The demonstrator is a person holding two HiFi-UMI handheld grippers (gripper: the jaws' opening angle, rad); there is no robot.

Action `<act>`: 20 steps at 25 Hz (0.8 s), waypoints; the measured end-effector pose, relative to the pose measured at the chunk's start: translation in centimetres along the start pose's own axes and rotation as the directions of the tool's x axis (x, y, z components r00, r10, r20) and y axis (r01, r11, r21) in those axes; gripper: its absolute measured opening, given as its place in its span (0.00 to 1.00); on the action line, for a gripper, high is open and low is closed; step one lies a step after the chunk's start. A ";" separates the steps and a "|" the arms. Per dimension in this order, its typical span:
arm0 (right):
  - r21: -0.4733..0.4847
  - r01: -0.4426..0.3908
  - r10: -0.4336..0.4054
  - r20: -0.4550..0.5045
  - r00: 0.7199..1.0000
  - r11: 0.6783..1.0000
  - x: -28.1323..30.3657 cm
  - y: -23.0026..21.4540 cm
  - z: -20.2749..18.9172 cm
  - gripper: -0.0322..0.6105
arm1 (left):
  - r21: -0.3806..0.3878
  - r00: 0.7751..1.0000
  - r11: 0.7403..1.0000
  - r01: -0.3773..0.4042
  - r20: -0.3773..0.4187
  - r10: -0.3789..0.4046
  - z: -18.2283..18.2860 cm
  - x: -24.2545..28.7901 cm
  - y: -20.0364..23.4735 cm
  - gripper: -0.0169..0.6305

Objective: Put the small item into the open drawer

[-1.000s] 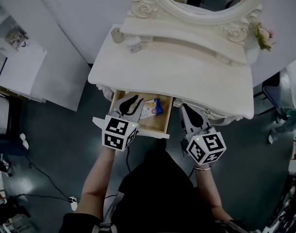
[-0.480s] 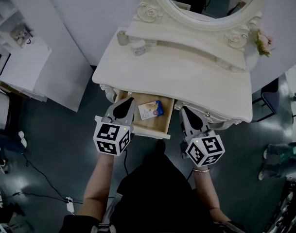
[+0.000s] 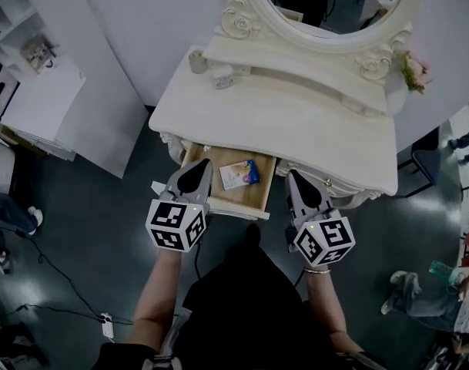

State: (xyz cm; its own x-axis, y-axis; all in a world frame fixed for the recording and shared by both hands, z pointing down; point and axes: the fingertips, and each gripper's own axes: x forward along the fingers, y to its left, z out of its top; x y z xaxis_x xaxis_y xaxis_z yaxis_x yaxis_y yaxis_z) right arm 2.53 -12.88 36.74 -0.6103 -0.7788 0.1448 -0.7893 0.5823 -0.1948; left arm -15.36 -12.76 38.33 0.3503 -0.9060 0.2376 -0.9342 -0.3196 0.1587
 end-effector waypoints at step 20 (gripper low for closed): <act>-0.013 0.003 -0.003 0.030 1.000 1.000 -1.6 0.6 0.6 0.05 | 0.010 1.000 1.000 -0.004 0.012 0.004 0.4 -1.2 -0.7 0.04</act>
State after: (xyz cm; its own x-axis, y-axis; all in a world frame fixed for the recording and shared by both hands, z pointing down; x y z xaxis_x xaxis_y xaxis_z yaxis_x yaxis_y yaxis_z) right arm 3.09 -11.44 35.87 -0.6058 -0.7872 0.1158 -0.7920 0.5827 -0.1820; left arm -15.17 -11.58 37.55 0.3462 -0.9103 0.2269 -0.9361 -0.3191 0.1480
